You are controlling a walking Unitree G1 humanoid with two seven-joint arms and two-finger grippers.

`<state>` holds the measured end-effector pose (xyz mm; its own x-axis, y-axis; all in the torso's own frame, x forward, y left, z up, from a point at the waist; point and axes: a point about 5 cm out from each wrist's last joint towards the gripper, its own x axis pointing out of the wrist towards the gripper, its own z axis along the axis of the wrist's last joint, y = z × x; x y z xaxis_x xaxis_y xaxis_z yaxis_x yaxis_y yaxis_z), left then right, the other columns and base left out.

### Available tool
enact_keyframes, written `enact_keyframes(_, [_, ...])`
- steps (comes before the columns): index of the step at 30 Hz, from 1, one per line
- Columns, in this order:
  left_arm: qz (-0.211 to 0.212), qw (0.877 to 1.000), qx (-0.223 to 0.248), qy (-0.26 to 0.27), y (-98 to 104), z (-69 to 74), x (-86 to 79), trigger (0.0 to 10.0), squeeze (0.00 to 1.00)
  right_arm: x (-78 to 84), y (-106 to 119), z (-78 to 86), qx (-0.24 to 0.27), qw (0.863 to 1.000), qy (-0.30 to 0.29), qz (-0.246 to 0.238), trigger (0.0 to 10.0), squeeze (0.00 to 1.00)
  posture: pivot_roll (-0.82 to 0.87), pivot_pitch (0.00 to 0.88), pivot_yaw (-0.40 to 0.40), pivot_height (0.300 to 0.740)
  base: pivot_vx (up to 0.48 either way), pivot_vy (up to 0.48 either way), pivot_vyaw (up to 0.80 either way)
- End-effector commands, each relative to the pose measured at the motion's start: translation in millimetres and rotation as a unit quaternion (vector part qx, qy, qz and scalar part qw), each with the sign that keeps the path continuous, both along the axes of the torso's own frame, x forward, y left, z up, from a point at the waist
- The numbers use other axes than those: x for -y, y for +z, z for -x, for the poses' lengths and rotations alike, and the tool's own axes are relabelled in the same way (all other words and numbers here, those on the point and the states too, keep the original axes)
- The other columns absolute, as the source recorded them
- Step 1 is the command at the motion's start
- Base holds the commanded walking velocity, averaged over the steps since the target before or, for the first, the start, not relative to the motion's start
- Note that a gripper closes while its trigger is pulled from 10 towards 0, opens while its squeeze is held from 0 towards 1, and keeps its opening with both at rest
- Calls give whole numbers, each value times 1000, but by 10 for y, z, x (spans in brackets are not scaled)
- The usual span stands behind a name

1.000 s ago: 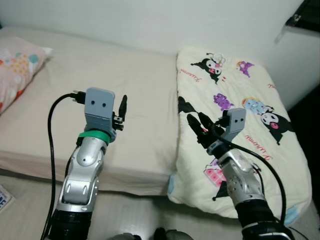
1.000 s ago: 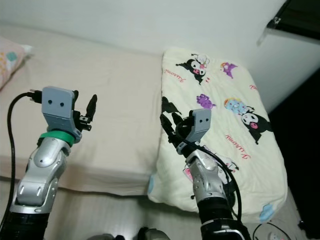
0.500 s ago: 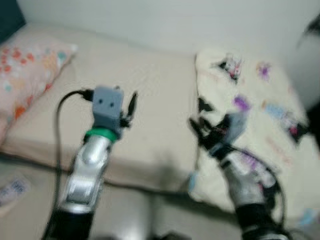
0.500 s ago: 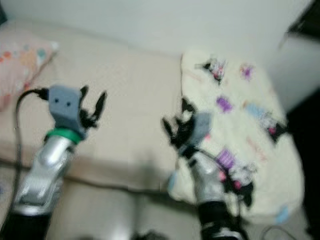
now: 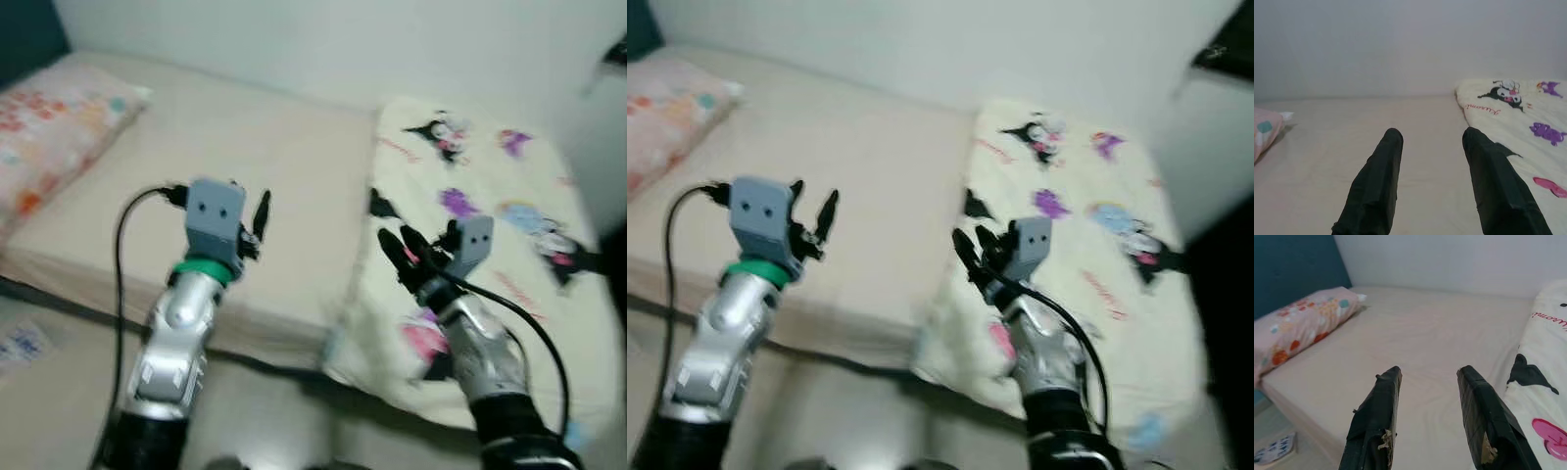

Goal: Clean up the room

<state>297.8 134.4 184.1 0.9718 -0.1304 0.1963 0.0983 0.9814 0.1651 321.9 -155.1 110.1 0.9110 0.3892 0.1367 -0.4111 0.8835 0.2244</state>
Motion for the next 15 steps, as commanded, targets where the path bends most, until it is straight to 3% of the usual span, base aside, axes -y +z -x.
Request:
enact_keyframes(1, [1, 1000, -9, -1, -36, 2, 11, 10000, 0, 11, -47, 15, -10, 1000, -2, 4, 10000, 0, 20, 11, -55, 740, 0, 0, 0])
enact_keyframes(15, [-7, 1000, -21, 8, -81, -15, 5, 10000, 0, -23, -74, 36, -14, 1000, 10, 15, 10000, 0, 16, 9, -53, 740, 0, 0, 0])
